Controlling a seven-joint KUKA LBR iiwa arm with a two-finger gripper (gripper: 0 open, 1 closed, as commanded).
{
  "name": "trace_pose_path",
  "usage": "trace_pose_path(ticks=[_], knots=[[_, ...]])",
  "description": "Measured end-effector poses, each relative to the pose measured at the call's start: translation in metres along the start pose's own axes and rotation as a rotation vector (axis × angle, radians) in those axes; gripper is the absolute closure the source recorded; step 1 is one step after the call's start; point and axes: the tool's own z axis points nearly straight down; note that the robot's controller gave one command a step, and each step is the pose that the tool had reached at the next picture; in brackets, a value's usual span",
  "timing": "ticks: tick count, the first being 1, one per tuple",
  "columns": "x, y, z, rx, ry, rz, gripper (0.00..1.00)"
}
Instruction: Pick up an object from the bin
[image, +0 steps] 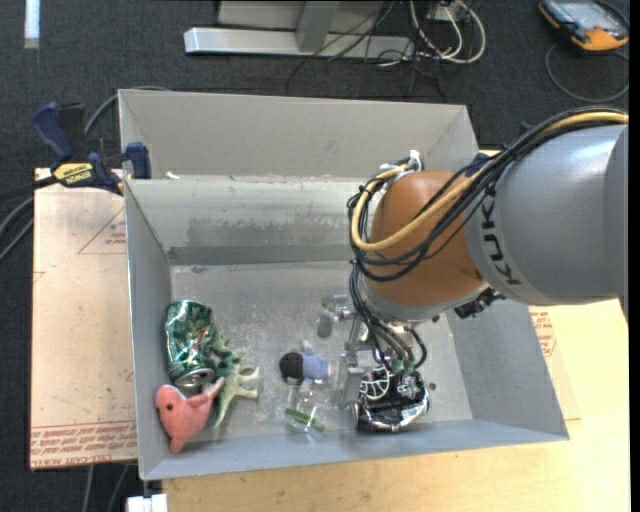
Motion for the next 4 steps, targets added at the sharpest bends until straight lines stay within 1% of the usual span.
trace_pose_path(ticks=[1,2,3,4], knots=[[-0.002,-0.001,-0.004,-0.001,-0.007,0.003,0.00],[0.007,-0.049,0.067,-0.001,0.001,-0.237,0.00],[0.024,-0.047,0.052,-0.002,-0.005,-0.079,0.00],[0.016,-0.142,0.065,-0.002,-0.005,-0.184,0.00]])
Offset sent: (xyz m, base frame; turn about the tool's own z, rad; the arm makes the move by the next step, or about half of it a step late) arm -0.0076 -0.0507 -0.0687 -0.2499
